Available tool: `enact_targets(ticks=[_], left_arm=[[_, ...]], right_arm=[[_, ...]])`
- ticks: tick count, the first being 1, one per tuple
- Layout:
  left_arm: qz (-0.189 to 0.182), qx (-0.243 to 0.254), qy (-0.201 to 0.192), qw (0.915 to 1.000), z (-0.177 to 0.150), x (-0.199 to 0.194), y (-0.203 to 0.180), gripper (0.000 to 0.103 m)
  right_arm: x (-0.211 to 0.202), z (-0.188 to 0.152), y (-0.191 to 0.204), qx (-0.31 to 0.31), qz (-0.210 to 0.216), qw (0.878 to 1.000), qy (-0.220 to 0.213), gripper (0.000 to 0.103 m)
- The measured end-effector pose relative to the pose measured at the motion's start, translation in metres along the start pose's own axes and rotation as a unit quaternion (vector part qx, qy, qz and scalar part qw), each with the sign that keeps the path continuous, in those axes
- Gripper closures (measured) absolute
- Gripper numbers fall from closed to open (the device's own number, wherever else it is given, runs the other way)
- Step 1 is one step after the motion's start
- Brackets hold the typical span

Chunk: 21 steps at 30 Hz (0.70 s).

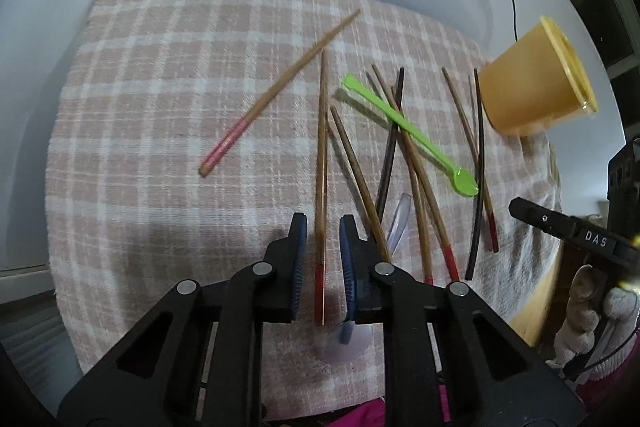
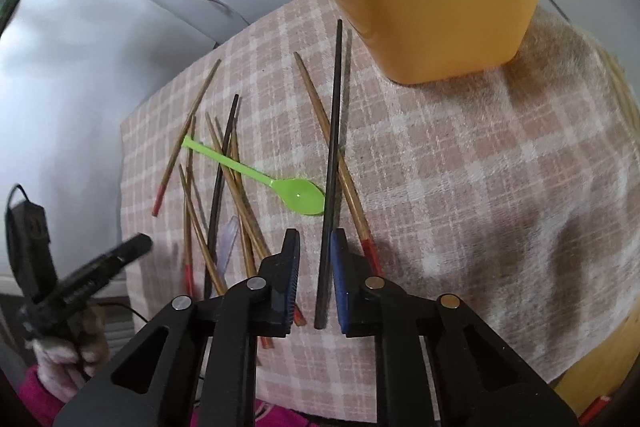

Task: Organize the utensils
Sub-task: 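Grasp a black chopstick with the right tool while the left tool lowers toward a red-tipped wooden chopstick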

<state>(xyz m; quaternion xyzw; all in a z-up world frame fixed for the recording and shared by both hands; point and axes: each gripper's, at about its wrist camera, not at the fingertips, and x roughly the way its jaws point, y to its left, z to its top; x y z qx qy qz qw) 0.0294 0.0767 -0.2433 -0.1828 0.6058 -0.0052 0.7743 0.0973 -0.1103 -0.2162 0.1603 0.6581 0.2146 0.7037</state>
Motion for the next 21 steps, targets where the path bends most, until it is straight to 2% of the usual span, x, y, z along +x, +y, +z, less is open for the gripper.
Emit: enact_targets(ticks=[7, 12, 21], left_arm=[[-0.008, -0.011, 0.018, 0.9997, 0.006, 0.015, 0.002, 0.088], [-0.021, -0.023, 0.026, 0.9992, 0.007, 0.021, 0.004, 0.088], [-0.023, -0.031, 0.043, 0.9983, 0.011, 0.035, 0.009, 0.088]], right_arm=[[0.015, 0.003, -0.014, 0.062, 0.03, 0.998, 0.014, 0.09], [0.024, 0.006, -0.016, 0.072, 0.021, 0.997, 0.024, 0.09], [0.034, 0.01, -0.019, 0.075, 0.007, 0.996, 0.041, 0.09]])
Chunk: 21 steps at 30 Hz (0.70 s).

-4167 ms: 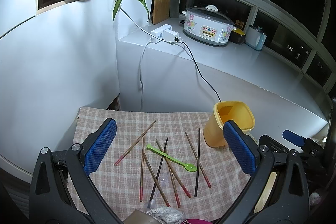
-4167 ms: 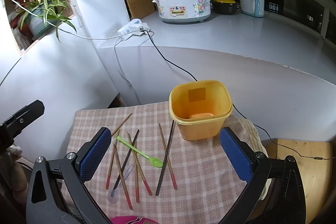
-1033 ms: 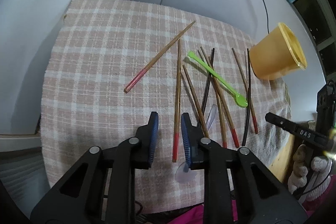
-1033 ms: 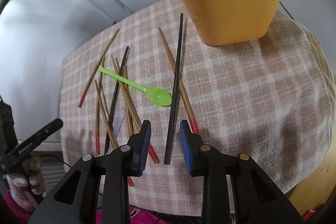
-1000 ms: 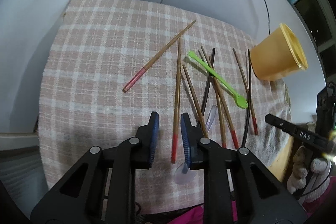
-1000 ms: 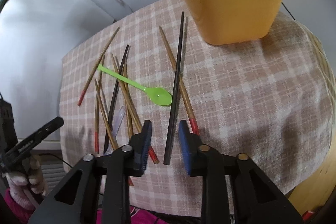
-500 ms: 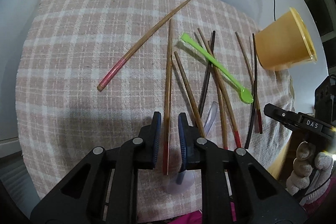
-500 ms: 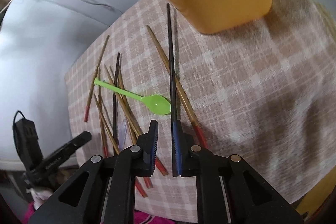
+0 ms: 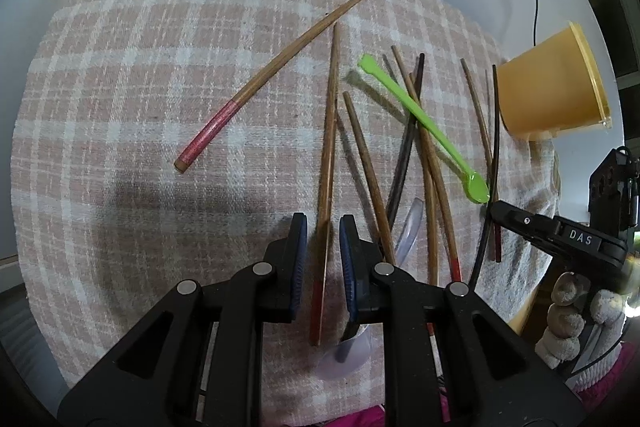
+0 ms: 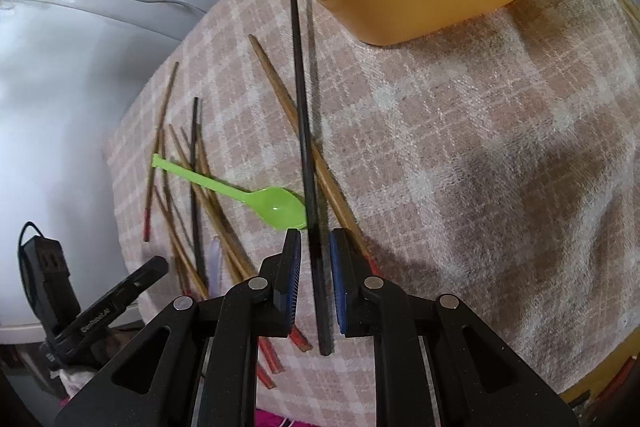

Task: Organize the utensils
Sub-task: 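Grasp a black chopstick with the right tool while the left tool lowers toward a red-tipped wooden chopstick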

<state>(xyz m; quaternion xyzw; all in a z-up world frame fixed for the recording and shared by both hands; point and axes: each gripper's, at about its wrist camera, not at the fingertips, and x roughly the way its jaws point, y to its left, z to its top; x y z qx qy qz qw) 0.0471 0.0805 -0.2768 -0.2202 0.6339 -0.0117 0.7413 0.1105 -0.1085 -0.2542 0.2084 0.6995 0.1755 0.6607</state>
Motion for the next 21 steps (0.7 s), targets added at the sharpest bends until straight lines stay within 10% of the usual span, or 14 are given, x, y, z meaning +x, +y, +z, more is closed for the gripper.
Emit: enact_targets(ticks=[21], left_arm=[[0.003, 0.004, 0.016, 0.9999, 0.005, 0.022, -0.005, 0.097]], right_arm=[[0.014, -0.018, 0.007, -0.027, 0.005, 0.999, 0.022, 0.098]])
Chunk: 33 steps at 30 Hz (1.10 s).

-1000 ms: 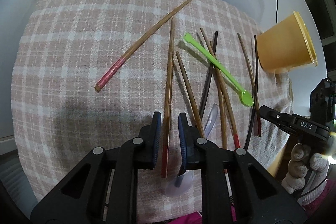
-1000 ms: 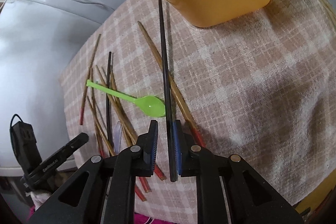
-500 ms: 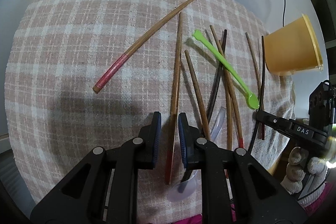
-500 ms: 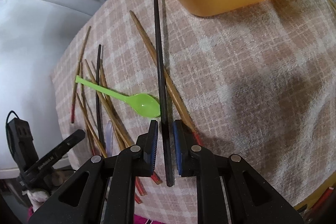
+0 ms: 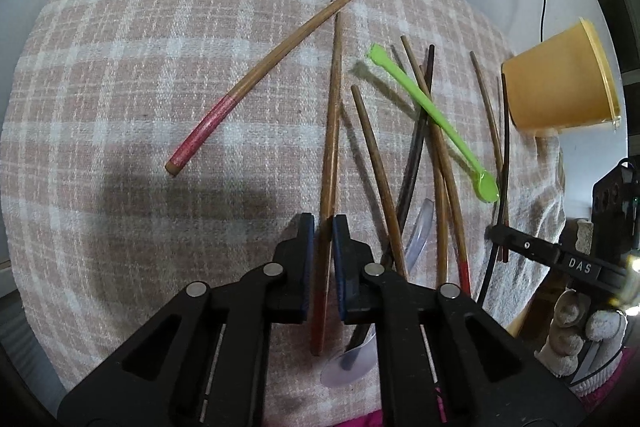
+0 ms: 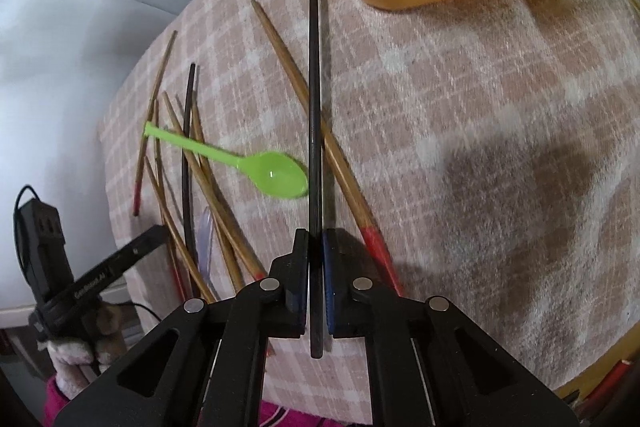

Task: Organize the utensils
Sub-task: 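Grasp a black chopstick with the right tool while the left tool lowers toward a red-tipped wooden chopstick, then close the left tool on the red-tipped wooden chopstick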

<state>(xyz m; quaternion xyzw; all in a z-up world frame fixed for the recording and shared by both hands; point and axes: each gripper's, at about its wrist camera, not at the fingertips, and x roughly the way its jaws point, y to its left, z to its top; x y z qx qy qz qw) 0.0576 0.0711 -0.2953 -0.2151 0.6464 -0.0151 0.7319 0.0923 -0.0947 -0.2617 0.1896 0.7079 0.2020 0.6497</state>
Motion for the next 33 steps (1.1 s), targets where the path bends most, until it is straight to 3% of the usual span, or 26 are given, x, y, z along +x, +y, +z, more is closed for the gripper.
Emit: enact_targets(ticks=[13, 17, 20, 33], left_arm=[[0.006, 0.028, 0.036, 0.9989, -0.027, 0.002, 0.002, 0.097], [0.009, 0.031, 0.03, 0.999, -0.01, -0.001, -0.003, 0.082], [0.011, 0.028, 0.026, 0.9992, 0.006, 0.003, -0.01, 0.082], [0.019, 0.015, 0.031, 0.9992, 0.051, 0.023, -0.02, 0.085]], right_arm=[[0.008, -0.027, 0.004, -0.038, -0.013, 0.999, 0.035, 0.098], [0.003, -0.022, 0.005, -0.047, -0.035, 0.998, 0.037, 0.094], [-0.002, -0.011, 0.005, -0.039, -0.036, 0.998, 0.02, 0.08], [0.01, 0.024, 0.023, -0.035, -0.055, 0.998, 0.012, 0.08]])
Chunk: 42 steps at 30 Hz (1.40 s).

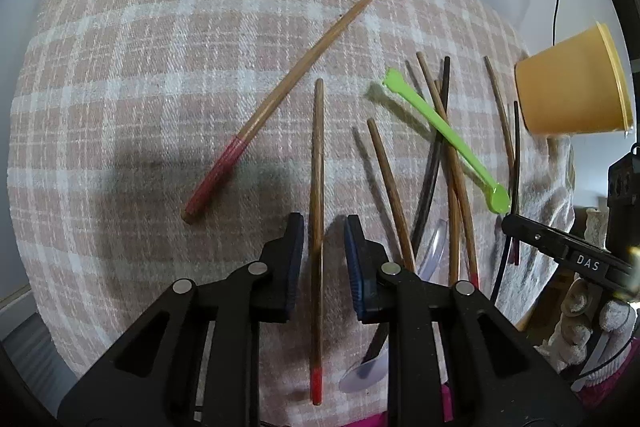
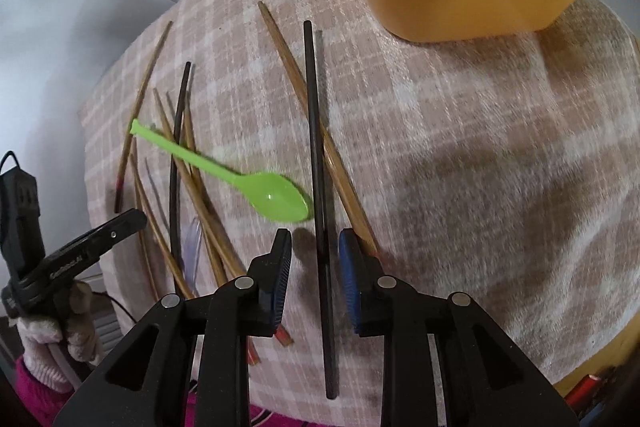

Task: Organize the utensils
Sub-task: 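Close the left tool on the red-tipped wooden chopstick, then lift both held chopsticks upright and carry them over the yellow container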

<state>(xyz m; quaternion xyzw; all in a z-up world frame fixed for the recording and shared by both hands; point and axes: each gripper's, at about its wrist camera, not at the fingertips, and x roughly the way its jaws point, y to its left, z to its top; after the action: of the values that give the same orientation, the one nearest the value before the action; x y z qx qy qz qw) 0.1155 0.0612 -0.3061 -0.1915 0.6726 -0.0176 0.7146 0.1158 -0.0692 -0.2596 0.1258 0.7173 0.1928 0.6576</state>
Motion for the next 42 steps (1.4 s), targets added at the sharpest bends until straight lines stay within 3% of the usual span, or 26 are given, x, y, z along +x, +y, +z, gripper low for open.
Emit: enact_targets(ticks=[3, 5, 7, 13, 21, 28, 34, 42], left_arm=[[0.003, 0.001, -0.001, 1.0, 0.009, 0.002, 0.002, 0.095], [-0.004, -0.005, 0.0, 1.0, 0.014, 0.003, 0.008, 0.099], [-0.009, -0.009, -0.001, 0.9999, 0.013, -0.001, 0.018, 0.099], [-0.005, -0.016, -0.021, 0.9996, -0.009, -0.02, 0.041, 0.099], [-0.01, -0.017, -0.061, 0.9979, -0.036, -0.073, 0.052, 0.099], [-0.024, -0.023, -0.107, 0.9937, -0.057, -0.119, 0.04, 0.099], [-0.03, 0.007, -0.14, 0.9897, -0.065, -0.154, 0.017, 0.099], [-0.041, 0.054, -0.172, 0.9828, -0.056, -0.172, -0.033, 0.099]], right_arm=[[0.001, 0.001, 0.004, -0.002, -0.005, 1.0, -0.001, 0.081], [0.003, 0.003, 0.006, -0.004, -0.015, 1.0, -0.001, 0.093], [0.006, 0.01, 0.012, -0.001, -0.017, 1.0, -0.001, 0.097], [-0.009, 0.01, -0.009, 0.002, 0.002, 1.0, -0.005, 0.098], [-0.043, 0.002, 0.0, -0.032, 0.021, 0.999, -0.031, 0.098], [-0.075, -0.014, 0.013, -0.069, 0.029, 0.995, -0.061, 0.098], [-0.096, -0.021, 0.014, -0.089, 0.03, 0.992, -0.087, 0.098], [-0.123, -0.025, 0.029, -0.121, 0.011, 0.984, -0.134, 0.098]])
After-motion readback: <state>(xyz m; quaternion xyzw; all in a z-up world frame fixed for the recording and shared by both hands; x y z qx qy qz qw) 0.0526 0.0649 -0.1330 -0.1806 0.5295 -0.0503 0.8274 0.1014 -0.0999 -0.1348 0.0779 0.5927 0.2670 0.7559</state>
